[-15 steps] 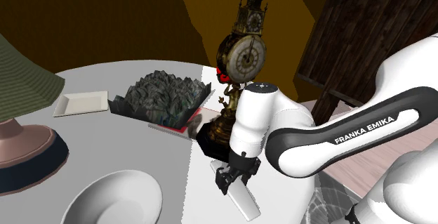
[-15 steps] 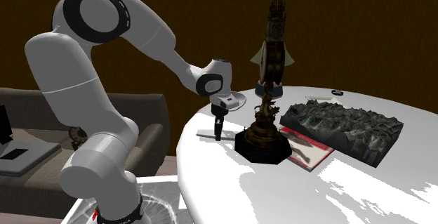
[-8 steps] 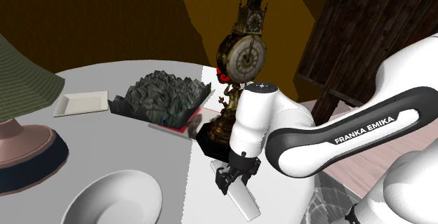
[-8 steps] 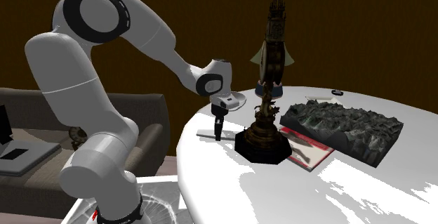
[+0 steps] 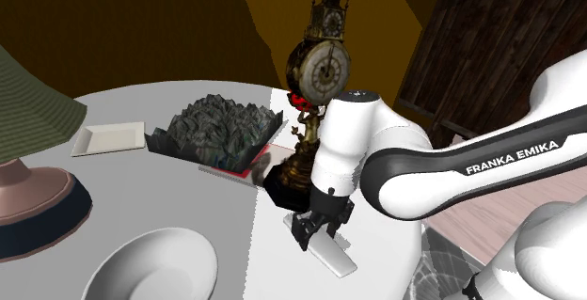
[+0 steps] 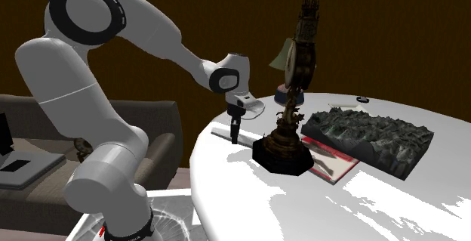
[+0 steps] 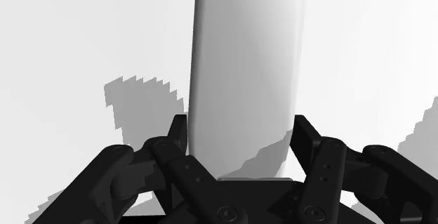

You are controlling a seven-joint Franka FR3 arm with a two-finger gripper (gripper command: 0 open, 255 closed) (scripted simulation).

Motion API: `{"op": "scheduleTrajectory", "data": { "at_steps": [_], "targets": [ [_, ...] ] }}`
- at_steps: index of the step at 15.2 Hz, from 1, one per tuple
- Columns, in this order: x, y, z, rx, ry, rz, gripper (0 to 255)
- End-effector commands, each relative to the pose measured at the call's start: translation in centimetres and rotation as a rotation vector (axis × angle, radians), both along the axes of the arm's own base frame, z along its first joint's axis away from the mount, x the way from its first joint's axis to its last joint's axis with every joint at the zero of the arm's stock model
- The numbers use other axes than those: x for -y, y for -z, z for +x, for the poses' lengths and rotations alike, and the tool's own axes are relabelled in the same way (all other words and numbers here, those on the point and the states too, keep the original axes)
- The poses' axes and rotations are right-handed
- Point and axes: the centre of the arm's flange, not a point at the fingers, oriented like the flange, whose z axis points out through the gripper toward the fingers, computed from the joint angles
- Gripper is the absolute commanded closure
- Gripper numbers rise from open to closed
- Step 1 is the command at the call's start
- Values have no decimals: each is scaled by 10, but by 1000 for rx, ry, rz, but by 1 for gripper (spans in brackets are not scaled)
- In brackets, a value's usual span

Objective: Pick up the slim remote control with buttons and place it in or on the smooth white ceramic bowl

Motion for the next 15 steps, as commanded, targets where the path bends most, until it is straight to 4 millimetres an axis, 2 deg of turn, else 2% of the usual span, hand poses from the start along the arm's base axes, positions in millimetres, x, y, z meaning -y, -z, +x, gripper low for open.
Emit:
{"op": "scheduleTrajectory", "data": {
  "at_steps": [1,15],
  "targets": [
    [-1,-11,0,2,-1,1,255],
    [-1,-85,0,2,-1,1,255]
  ]
}}
